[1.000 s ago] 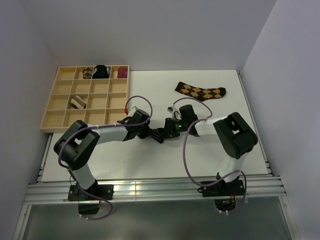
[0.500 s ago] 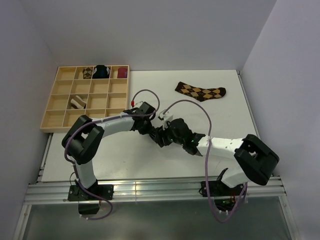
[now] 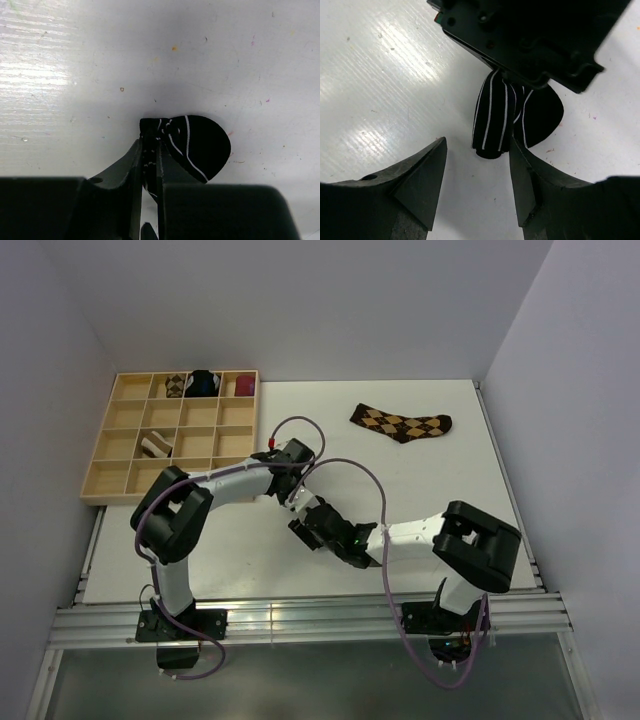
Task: Roll the socks
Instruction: Roll the sock at the center of the board.
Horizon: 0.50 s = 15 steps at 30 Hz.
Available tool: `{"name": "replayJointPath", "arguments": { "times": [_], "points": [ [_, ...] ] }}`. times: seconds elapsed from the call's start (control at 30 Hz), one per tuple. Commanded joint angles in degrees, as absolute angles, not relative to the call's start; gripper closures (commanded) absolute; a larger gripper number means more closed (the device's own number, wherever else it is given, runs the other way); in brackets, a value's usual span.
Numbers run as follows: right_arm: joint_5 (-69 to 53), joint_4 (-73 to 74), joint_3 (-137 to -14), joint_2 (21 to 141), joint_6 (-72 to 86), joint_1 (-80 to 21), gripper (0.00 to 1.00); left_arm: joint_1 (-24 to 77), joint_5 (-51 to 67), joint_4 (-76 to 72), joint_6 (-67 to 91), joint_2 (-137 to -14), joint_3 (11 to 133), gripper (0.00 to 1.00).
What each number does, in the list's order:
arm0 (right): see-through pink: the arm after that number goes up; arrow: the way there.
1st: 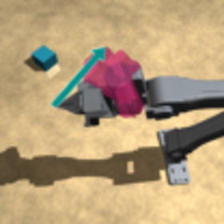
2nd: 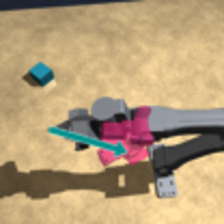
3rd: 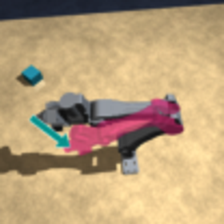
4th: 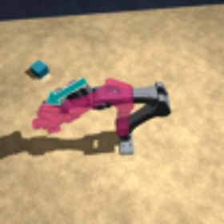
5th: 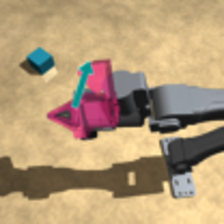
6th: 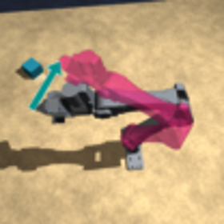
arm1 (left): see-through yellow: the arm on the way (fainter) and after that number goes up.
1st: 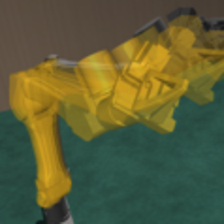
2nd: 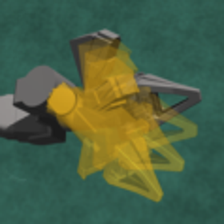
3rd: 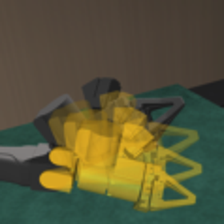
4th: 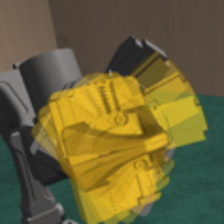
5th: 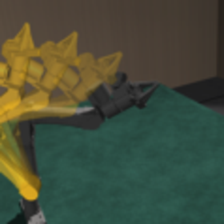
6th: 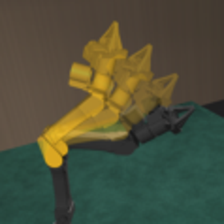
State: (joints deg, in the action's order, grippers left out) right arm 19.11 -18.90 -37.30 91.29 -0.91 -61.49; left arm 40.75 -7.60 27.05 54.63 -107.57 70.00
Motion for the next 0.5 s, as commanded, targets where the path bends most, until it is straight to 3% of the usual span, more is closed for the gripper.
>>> {"name": "replayJointPath", "arguments": {
  "times": [0.0,0.33,0.43,0.47],
  "points": [
    [25.6,-21.8,-40.5,93.4,-4.0,-63.0,0.40,40.7,-6.9,30.9,52.6,-109.3,70.6,0.97],
    [30.1,-21.4,-44.4,101.2,-6.4,-64.9,0.49,40.7,-5.5,30.0,52.6,-109.2,69.8,0.97],
    [30.7,-20.1,-45.0,102.3,-6.1,-64.9,0.66,40.7,-4.7,29.2,53.0,-109.1,69.4,0.96],
    [30.5,-19.9,-45.0,102.4,-5.9,-64.9,0.79,40.7,-4.7,29.0,53.2,-108.9,69.3,0.95]
  ]
}}
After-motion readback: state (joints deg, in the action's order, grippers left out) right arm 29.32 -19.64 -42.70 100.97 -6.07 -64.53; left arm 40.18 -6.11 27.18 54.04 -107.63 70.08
